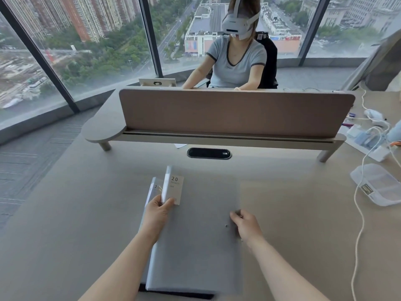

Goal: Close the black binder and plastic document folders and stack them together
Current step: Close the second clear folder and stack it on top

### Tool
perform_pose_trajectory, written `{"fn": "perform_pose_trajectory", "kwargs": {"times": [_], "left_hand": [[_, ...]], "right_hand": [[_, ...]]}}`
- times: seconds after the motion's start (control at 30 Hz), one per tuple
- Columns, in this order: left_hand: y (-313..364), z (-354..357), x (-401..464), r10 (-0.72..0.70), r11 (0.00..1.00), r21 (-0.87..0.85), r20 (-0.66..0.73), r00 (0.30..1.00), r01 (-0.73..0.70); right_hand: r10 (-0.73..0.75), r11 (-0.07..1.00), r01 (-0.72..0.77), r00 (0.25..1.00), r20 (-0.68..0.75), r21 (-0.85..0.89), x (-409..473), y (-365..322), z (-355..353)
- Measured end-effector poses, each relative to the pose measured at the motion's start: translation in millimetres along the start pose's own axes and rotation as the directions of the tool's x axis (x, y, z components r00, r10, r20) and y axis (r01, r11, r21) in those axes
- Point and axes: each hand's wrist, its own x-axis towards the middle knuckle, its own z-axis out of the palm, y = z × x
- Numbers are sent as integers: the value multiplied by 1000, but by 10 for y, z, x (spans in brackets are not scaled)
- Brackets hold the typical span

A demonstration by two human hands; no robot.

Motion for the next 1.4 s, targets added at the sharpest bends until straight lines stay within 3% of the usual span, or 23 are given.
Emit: {"fn": "perform_pose_trajectory", "kwargs": {"times": [0.23, 0.7, 0.87, 1.0, 1.13, 1.27, 1.4], "left_hand": [[-233, -162, 166, -29, 991, 132, -57, 998, 36], [-271, -239, 284, 113, 883, 467, -93, 989, -57], [-387, -181, 266, 230, 702, 701, -51, 972, -129], [-430, -60, 121, 323, 466, 842, 124, 938, -272], [-487, 95, 9, 227, 217, 883, 369, 901, -416], [-605, 221, 3, 86, 129, 866, 475, 876, -483], [-683, 253, 25, 59, 78, 869, 485, 873, -488]], "right_hand": [[41, 997, -39, 999, 15, -70, 6, 217, 261], [89, 981, -93, 996, -26, -169, 50, 295, 588], [76, 979, -84, 996, -46, -186, 48, 331, 627], [83, 969, -89, 996, -36, -232, 67, 337, 625], [75, 949, -83, 996, -38, -303, 54, 303, 613], [90, 919, -91, 996, -20, -384, 27, 264, 596], [83, 895, -68, 996, 13, -442, -6, 237, 537]]}}
